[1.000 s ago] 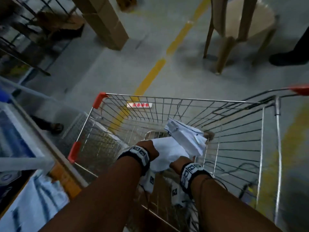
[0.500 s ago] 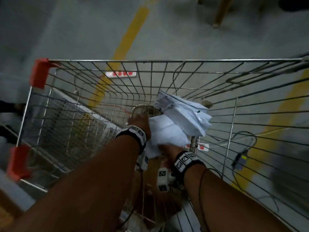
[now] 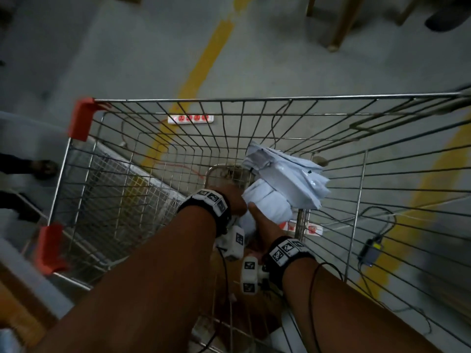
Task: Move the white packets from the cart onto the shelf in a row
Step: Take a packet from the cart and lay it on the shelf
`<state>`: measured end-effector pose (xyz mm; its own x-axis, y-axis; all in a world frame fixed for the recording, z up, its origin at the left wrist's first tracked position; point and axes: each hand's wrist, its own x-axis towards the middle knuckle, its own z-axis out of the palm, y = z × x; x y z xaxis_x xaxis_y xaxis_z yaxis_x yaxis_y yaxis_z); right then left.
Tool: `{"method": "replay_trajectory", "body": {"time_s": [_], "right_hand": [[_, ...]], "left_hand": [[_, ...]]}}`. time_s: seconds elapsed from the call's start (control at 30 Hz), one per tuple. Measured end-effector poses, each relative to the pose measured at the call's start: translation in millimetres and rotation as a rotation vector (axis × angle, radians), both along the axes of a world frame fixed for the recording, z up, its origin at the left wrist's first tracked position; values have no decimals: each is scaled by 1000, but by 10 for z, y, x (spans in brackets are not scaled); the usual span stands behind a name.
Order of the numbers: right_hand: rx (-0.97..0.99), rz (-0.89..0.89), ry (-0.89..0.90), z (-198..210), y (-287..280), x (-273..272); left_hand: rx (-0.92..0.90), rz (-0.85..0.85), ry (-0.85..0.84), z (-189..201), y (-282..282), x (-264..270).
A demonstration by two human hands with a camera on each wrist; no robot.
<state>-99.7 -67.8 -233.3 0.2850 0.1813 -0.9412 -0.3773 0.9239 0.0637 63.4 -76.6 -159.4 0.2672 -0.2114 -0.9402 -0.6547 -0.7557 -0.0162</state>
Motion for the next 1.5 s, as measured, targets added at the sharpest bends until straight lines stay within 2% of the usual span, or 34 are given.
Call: {"method": "replay_trajectory", "body": {"time_s": [0.07, 0.13, 0.27, 0.37, 0.47, 0.53, 0.67, 0.77, 0.83, 0.93, 1.03, 1.1, 1.27, 1.4, 1.5], "right_hand": [[-3, -7, -21, 145, -49, 38], [-14, -37, -33, 228, -90, 41], [27, -164, -136, 594, -185, 33], [-6, -169, -197, 794, -179, -45], [-19, -153, -199, 964, -196, -94], [-45, -147, -204, 1052, -219, -128], [-25, -225, -302, 1170, -274, -202], [-76, -245, -295, 1236, -321, -229], [-90, -243, -290, 1289, -329, -250], [-71, -253, -335, 1345, -317, -260], [-77, -202, -317, 1453, -282, -284], [-111, -210, -265, 1381, -294, -288], [-101, -307, -310, 1673, -446, -275], [-137, -348, -340, 2017, -588, -174], [-139, -303, -380, 2360, -630, -133]], "left_hand": [[-47, -38, 15, 114, -31, -64], [-74, 0, 10, 209, -1, -103], [-145, 226, -92, 458, 72, -118], [-182, 161, -143, 691, 110, -136], [-254, 327, -244, 877, 211, -205], [-303, 324, -295, 947, 253, -273], [-227, 287, -326, 1036, 268, -391], [-154, 384, -312, 1093, 290, -385], [-94, 310, -311, 1132, 285, -366], [-80, 68, -500, 1243, 302, -338], [-212, 66, -631, 1389, 319, -378], [-289, 140, -533, 1439, 314, -397], [-440, 554, -299, 1736, 245, -480], [-566, 792, -110, 2116, 241, -604], [-696, 915, -5, 2401, 367, -705]]}}
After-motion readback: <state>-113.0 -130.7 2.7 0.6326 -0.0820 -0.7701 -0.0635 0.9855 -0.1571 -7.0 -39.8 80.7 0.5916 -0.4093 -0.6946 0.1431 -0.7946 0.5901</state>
